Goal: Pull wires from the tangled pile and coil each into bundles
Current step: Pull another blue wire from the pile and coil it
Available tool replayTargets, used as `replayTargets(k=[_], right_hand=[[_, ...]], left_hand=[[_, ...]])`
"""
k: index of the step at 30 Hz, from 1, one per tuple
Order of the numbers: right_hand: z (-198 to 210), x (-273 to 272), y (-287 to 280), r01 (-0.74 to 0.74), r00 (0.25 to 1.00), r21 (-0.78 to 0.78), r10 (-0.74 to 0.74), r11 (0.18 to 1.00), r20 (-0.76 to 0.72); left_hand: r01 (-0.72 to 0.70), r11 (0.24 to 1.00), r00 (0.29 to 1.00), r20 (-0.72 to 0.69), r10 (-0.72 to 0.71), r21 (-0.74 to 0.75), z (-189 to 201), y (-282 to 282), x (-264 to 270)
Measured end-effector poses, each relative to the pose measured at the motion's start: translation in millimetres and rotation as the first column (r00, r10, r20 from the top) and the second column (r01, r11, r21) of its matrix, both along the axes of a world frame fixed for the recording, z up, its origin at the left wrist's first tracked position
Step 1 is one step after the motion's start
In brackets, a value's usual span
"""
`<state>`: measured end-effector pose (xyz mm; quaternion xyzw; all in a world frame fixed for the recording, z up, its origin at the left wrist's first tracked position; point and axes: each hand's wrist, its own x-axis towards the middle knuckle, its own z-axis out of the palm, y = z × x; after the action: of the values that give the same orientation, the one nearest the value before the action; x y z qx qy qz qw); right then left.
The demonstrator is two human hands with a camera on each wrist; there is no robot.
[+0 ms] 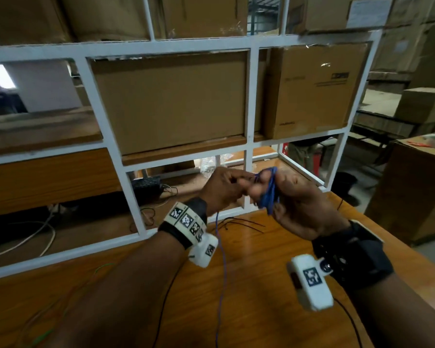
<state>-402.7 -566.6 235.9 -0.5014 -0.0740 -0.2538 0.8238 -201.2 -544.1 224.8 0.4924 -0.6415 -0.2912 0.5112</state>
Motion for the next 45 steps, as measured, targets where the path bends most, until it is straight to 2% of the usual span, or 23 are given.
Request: replayTargets(k=[1,3,5,6,8,11,14,16,19,20,22,23,24,26,28,31,33,36,40,43,45], right_hand=[[5.7,2.9,-0.8,0.139,0.990,0.031,-0.140,0.990,0.013],[12.3,7.7,-7.7,0.373,0.924,0.139,-0.380,0.917,0.032],[10.5,11.9,-19.4,0.475,0.868,0.219,-0.495,0.852,0.043],[5.3,14.7,-26.0,0.514,0.846,0.203,-0.531,0.833,0.036],[-8.5,19.9,-36.9,0.631,0.776,0.040,-0.631,0.775,-0.002],[-29.3,24.1,-40.4,0.751,0.586,-0.346,-0.809,0.562,-0.042],[-40.6,20.5,-40.7,0.645,0.431,-0.682,-0.901,0.345,-0.048],[-42.3,17.5,-39.4,0.506,0.374,-0.842,-0.927,0.186,0.020],[-42.8,8.9,-44.3,0.412,0.331,-0.908,-0.941,0.077,0.071],[-41.5,5.6,-47.7,0.340,0.329,-0.940,-0.940,0.034,0.085],[-35.0,2.7,-52.8,0.105,0.341,-0.993,-0.937,-0.047,0.080],[-31.6,0.0,-54.2,-0.011,0.339,-0.998,-0.940,-0.056,0.049],[-29.2,-2.6,-55.7,-0.113,0.328,-0.993,-0.945,-0.040,0.000],[-27.3,-7.1,-56.6,-0.247,0.331,-0.969,-0.941,-0.010,-0.075],[-25.1,-12.2,-54.9,-0.331,0.389,-0.941,-0.900,0.065,-0.199],[-20.4,-23.8,-43.5,-0.382,0.408,-0.819,-0.717,0.428,-0.565],[-20.4,-34.8,-36.9,-0.358,0.451,-0.732,-0.579,0.580,-0.680],[-30.0,-47.2,-29.7,-0.347,0.615,-0.658,-0.367,0.669,-0.698],[-57.9,-43.4,-16.3,-0.266,0.828,-0.509,-0.076,0.818,-0.555],[-64.4,-39.2,-9.8,-0.158,0.901,-0.362,-0.016,0.918,-0.434],[-60.3,-38.5,-7.8,-0.151,0.929,-0.323,0.023,0.934,-0.368]], left_hand=[[-0.021,0.999,0.998,-0.063,0.024,0.046,-10.3,1.1,-3.6],[-0.015,0.986,0.981,-0.190,0.047,0.169,-27.5,6.4,-12.0],[0.014,0.975,0.971,-0.237,0.039,0.220,-40.4,13.3,-22.4],[0.024,0.974,0.969,-0.244,0.033,0.227,-44.8,17.5,-28.4],[0.018,0.964,0.964,-0.261,0.054,0.265,-50.9,22.4,-38.2],[-0.021,0.947,0.968,-0.231,0.099,0.320,-57.4,25.4,-42.7],[-0.096,0.943,0.981,-0.131,0.144,0.319,-60.8,24.9,-37.9],[-0.122,0.938,0.977,-0.126,0.170,0.324,-62.2,27.3,-35.4],[-0.091,0.928,0.965,-0.197,0.171,0.360,-64.3,33.0,-33.5],[-0.086,0.921,0.957,-0.227,0.183,0.379,-65.6,35.2,-33.2],[-0.097,0.903,0.938,-0.266,0.225,0.419,-67.8,37.0,-31.1],[-0.111,0.894,0.931,-0.271,0.247,0.434,-68.4,36.7,-31.4],[-0.139,0.890,0.930,-0.252,0.268,0.434,-68.1,34.8,-32.4],[-0.252,0.896,0.941,-0.125,0.316,0.367,-63.8,29.5,-34.9],[-0.366,0.903,0.928,0.024,0.371,0.226,-55.6,23.1,-33.5],[-0.341,0.939,0.916,0.235,0.324,0.033,-41.5,18.0,-24.4],[-0.225,0.974,0.912,0.345,0.221,-0.029,-31.7,18.3,-18.9],[-0.023,0.998,0.930,0.365,0.040,-0.051,-18.4,18.4,-14.0],[0.035,0.999,0.977,0.212,-0.034,-0.001,-6.7,8.1,-14.7],[0.038,0.999,0.990,0.137,-0.038,0.007,0.9,0.5,-18.3],[0.027,1.000,0.991,0.127,-0.028,0.006,5.3,-3.9,-19.3]])
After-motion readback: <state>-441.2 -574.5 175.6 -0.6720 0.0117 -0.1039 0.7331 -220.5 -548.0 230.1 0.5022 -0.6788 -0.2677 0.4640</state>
